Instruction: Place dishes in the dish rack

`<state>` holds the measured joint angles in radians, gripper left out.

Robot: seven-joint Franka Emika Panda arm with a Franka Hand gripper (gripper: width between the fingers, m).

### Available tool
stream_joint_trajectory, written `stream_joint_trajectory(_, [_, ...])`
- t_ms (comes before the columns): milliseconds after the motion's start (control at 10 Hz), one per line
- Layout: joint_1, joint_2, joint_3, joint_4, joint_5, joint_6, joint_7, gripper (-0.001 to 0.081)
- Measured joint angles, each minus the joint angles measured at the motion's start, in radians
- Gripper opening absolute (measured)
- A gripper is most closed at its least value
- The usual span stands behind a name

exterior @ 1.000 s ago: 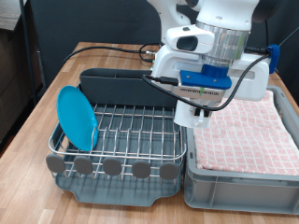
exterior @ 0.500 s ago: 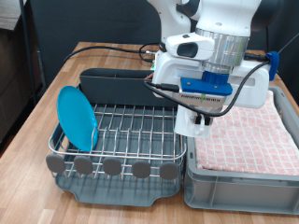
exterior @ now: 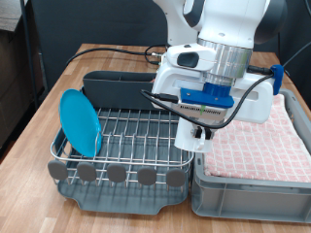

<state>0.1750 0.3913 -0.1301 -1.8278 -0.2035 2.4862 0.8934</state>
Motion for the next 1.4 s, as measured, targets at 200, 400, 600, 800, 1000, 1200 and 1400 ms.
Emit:
stream_joint_trajectory(200, [-0.001,0.013,-0.009,0.003,0.000,0.024,0.000,0.0071])
stream_joint_trajectory(400, [-0.007,0.031,-0.012,0.010,0.004,0.040,-0.004,0.0071])
stream_joint_trajectory(600, [-0.015,0.049,-0.012,0.020,0.011,0.057,-0.018,0.0071])
stream_joint_trajectory(800, [-0.026,0.069,-0.009,0.031,0.027,0.076,-0.037,0.0071])
stream_joint_trajectory(1000, [-0.040,0.090,0.001,0.047,0.051,0.080,-0.064,0.0071])
stream_joint_trajectory(1200, [-0.054,0.111,0.014,0.065,0.077,0.072,-0.091,0.0071])
stream_joint_trajectory(1400, [-0.070,0.136,0.028,0.090,0.103,0.048,-0.121,0.0071])
